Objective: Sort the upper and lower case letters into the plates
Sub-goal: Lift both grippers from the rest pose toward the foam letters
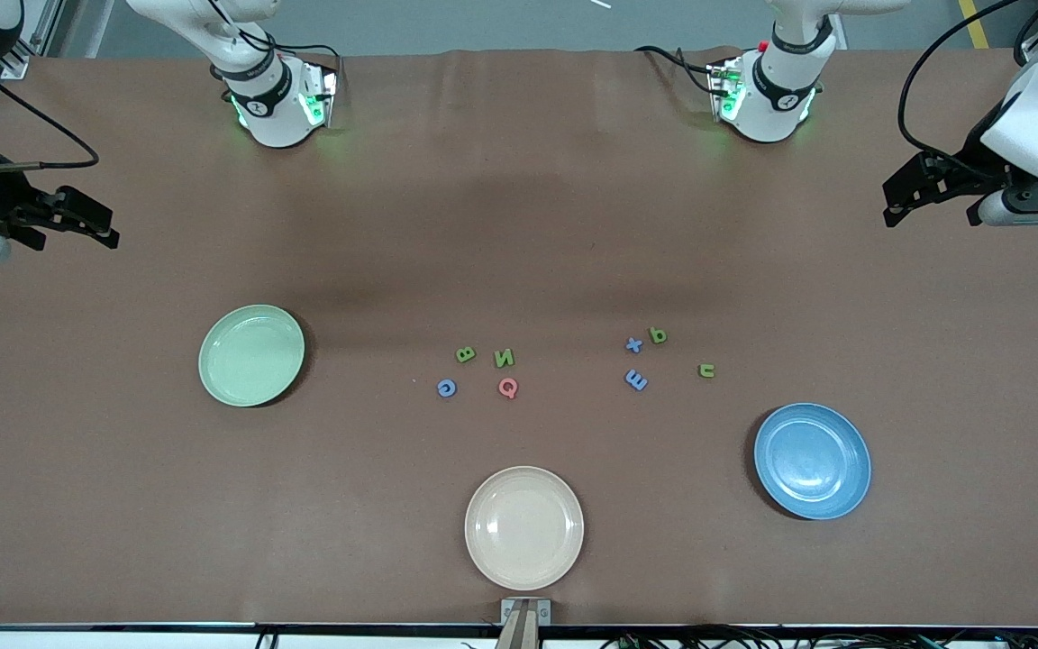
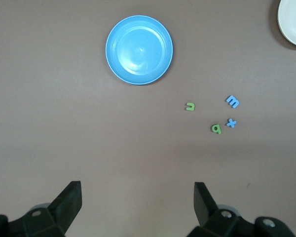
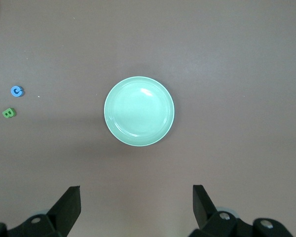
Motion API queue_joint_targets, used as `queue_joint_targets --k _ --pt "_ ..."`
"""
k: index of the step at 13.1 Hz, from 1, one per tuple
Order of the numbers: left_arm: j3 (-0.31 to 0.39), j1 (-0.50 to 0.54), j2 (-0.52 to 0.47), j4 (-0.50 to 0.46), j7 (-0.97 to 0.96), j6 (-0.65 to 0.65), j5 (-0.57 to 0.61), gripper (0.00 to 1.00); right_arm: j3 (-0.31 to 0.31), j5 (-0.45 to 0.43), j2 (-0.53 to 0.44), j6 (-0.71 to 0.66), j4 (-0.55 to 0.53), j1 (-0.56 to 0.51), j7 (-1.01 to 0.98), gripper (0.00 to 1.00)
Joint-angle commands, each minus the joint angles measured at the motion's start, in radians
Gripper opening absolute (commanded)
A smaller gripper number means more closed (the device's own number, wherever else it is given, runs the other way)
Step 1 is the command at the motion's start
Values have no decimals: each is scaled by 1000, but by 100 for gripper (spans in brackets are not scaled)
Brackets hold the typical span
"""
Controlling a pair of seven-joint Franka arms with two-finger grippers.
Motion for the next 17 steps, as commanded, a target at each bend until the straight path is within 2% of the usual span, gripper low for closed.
queue_joint_targets --k 1,4,7,9,11,13,15,17 --pt "1 6 0 19 24 -23 -4 100 -3 2 -18 -4 -9 6 -7 100" --pt "1 6 13 41 23 -23 -1 100 -3 3 -18 -8 -6 5 -4 100" --pt "-3 -3 67 39 15 -22 -3 100 -3 0 3 -4 29 6 1 100" --pt "-11 -13 119 18 9 23 -4 100 -4 0 104 30 53 -4 -4 100" --pt "-36 -14 141 -65 7 137 -4 100 -6 -1 232 41 83 -5 -11 100" --pt "-59 -14 165 -164 -8 285 -6 100 -3 15 249 60 77 50 56 100" --pt "-62 -11 207 -249 -14 438 -4 100 -1 18 292 140 69 145 361 100" --pt "-63 -11 253 -321 -16 599 -4 100 -1 76 365 273 49 225 522 100"
